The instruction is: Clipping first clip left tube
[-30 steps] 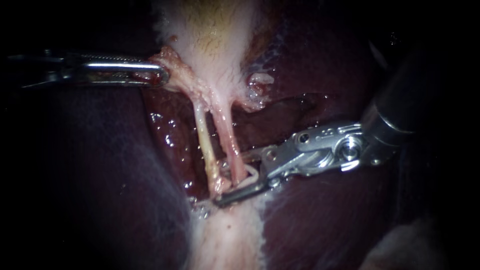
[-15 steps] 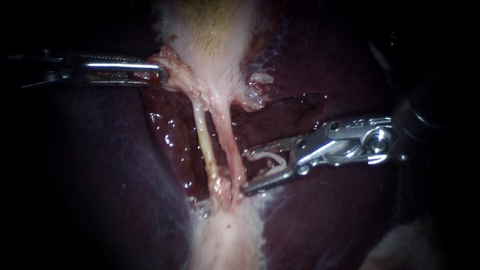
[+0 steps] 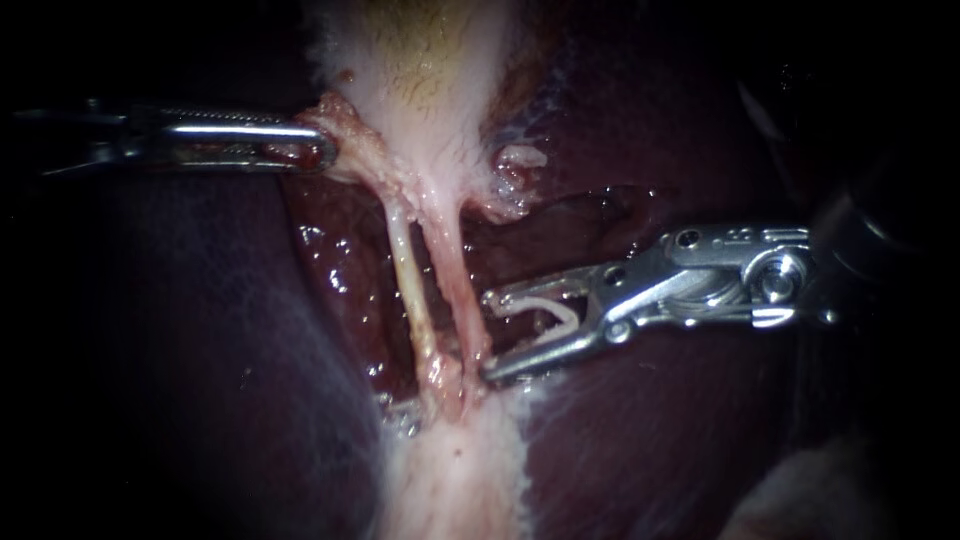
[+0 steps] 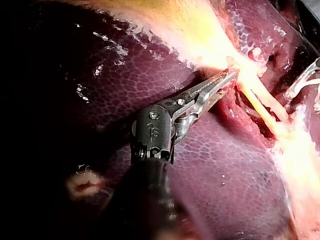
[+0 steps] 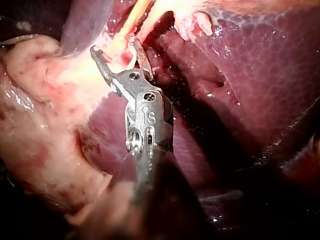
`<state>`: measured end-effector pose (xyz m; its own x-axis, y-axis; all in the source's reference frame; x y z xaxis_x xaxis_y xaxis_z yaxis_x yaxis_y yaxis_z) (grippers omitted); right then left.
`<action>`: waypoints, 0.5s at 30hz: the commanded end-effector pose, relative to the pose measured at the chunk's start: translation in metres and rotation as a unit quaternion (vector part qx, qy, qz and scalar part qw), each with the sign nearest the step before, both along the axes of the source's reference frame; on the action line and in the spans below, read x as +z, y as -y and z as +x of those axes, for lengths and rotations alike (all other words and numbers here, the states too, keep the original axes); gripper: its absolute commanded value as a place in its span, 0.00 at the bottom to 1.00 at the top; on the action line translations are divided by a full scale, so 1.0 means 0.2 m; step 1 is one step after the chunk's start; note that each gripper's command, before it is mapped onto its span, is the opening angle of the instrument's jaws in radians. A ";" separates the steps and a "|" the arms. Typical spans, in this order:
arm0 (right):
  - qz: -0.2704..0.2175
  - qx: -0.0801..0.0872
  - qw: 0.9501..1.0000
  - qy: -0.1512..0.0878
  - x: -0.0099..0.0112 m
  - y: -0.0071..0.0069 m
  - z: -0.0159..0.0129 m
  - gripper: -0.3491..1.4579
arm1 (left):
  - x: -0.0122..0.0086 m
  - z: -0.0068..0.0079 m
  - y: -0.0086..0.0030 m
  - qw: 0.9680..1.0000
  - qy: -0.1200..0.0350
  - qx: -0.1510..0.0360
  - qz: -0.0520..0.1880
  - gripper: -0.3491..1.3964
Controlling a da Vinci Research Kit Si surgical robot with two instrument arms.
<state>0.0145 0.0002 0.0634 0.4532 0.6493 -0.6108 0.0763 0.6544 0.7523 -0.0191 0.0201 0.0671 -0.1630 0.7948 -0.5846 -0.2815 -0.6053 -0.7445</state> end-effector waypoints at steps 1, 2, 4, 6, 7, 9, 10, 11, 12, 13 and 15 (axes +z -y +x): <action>0.000 -0.001 1.000 0.001 0.000 0.000 0.001 0.47 | 0.000 0.000 0.000 1.000 0.000 0.000 0.000 0.00; -0.001 0.002 1.000 0.000 0.000 0.000 0.003 0.47 | 0.001 0.000 0.000 1.000 0.000 0.000 0.000 0.00; -0.001 0.004 1.000 0.000 0.000 0.000 0.006 0.47 | 0.001 0.000 0.000 1.000 0.000 0.000 0.000 0.00; -0.001 0.005 1.000 0.001 0.000 0.000 0.009 0.47 | 0.001 0.000 0.000 1.000 0.000 0.000 0.000 0.00; -0.001 0.006 1.000 0.001 0.001 0.000 0.009 0.47 | 0.001 0.000 0.000 1.000 0.000 0.000 0.000 0.00; -0.002 0.006 1.000 0.002 0.002 0.000 0.011 0.47 | 0.001 0.000 0.000 1.000 0.000 0.000 0.000 0.00; 0.000 0.007 1.000 0.003 0.003 0.001 0.012 0.47 | 0.001 0.000 0.000 1.000 0.000 0.000 0.000 0.00; 0.000 0.007 1.000 0.003 0.004 0.001 0.012 0.47 | 0.001 0.000 0.000 1.000 0.000 0.000 0.000 0.00; -0.002 0.007 1.000 0.003 0.006 0.002 0.012 0.47 | 0.001 0.000 0.000 1.000 0.000 0.000 0.000 0.00; 0.000 0.008 1.000 0.005 0.008 0.002 0.012 0.47 | 0.001 0.000 0.000 1.000 0.000 0.000 0.000 0.00; 0.001 0.009 1.000 0.006 0.012 0.003 0.012 0.47 | 0.001 0.000 0.000 1.000 0.000 0.000 0.000 0.00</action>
